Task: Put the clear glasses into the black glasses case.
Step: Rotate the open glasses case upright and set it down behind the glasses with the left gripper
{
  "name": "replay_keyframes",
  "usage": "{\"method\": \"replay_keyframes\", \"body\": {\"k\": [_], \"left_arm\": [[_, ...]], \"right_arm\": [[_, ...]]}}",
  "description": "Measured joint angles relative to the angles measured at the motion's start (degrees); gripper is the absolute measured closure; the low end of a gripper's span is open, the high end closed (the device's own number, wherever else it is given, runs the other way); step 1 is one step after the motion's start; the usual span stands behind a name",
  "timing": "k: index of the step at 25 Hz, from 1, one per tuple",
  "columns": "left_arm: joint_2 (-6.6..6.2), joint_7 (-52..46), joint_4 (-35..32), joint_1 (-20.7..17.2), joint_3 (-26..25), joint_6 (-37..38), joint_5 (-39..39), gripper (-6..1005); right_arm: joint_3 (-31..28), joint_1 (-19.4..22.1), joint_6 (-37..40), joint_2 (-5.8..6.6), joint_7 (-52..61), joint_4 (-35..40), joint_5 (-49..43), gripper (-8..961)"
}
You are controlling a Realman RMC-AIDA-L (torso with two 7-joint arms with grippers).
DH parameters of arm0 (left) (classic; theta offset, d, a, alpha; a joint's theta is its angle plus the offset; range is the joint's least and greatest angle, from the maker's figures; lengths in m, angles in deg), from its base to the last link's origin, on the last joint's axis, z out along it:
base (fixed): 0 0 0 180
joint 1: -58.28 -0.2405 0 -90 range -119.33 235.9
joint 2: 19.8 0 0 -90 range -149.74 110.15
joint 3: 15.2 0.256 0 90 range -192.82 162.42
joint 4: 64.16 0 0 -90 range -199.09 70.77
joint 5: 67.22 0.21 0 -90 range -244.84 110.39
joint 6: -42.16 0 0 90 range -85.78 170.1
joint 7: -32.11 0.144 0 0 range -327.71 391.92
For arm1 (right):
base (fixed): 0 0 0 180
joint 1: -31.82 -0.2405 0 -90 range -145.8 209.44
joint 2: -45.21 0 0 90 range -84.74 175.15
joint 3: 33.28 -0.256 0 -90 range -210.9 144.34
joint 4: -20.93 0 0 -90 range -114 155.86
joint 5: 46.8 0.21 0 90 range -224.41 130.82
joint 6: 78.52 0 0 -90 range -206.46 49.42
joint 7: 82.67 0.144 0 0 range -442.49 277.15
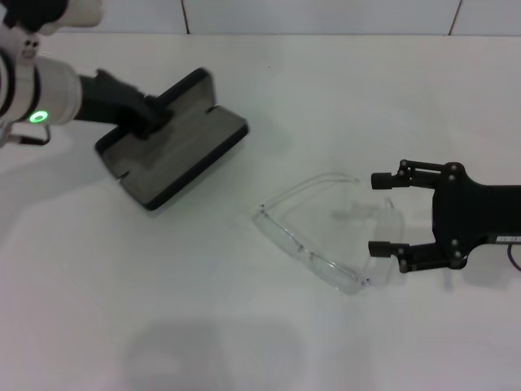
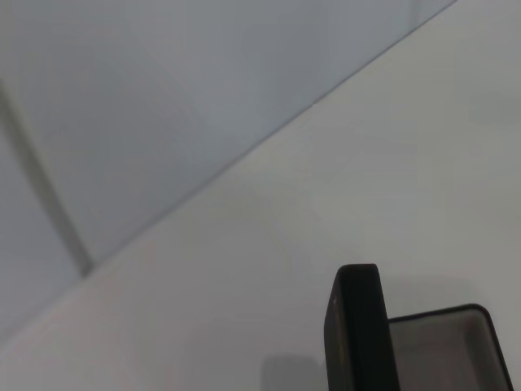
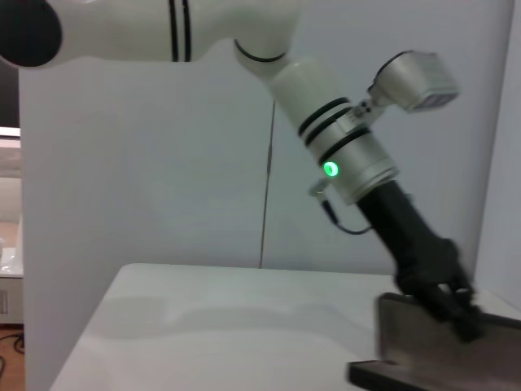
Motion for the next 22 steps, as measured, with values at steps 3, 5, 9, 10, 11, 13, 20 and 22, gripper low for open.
{"method": "replay_keyframes", "body": {"k": [3, 5, 9, 10, 11, 13, 20, 22], "left_arm": [[0.04, 7.49, 1.76, 2.32, 0.11, -0.4, -3.89, 792], [0.05, 12.42, 3.54, 4.41, 0.18, -0.47, -6.23, 792], [0.06, 19.33, 8.14, 9.88, 1.97, -0.64, -8.05, 792], [0.07, 20.59, 9.29, 11.19, 2.82, -0.71, -8.03, 792], [0.07, 21.82, 10.35, 12.46, 3.73, -0.79, -7.95, 791], [0.07, 23.82, 12.2, 14.75, 6.67, -2.16, -7.84, 791], [0.15, 25.74, 14.06, 16.66, 17.31, -10.86, -7.83, 790], [0.19, 26.16, 14.24, 16.67, 18.57, -11.9, -7.83, 790]], "right_arm": [[0.05, 0.23, 0.25, -0.64, -0.5, 0.02, -0.97, 187], [0.05, 0.35, 0.27, -1.13, -0.9, 0.03, -2.01, 188], [0.57, 1.02, 0.27, -2.32, -3.07, 0.0, -3.0, 192], [0.88, 1.23, 0.27, -2.48, -3.61, 0.0, -3.07, 192], [1.3, 1.42, 0.27, -2.62, -4.1, -0.03, -3.09, 193], [2.16, 1.64, 0.29, -2.78, -5.12, -0.21, -3.13, 195], [3.05, 2.37, 0.44, -2.92, -7.03, -0.55, -3.19, 201], [3.06, 2.44, 0.44, -2.92, -7.2, -0.58, -3.2, 203]]}}
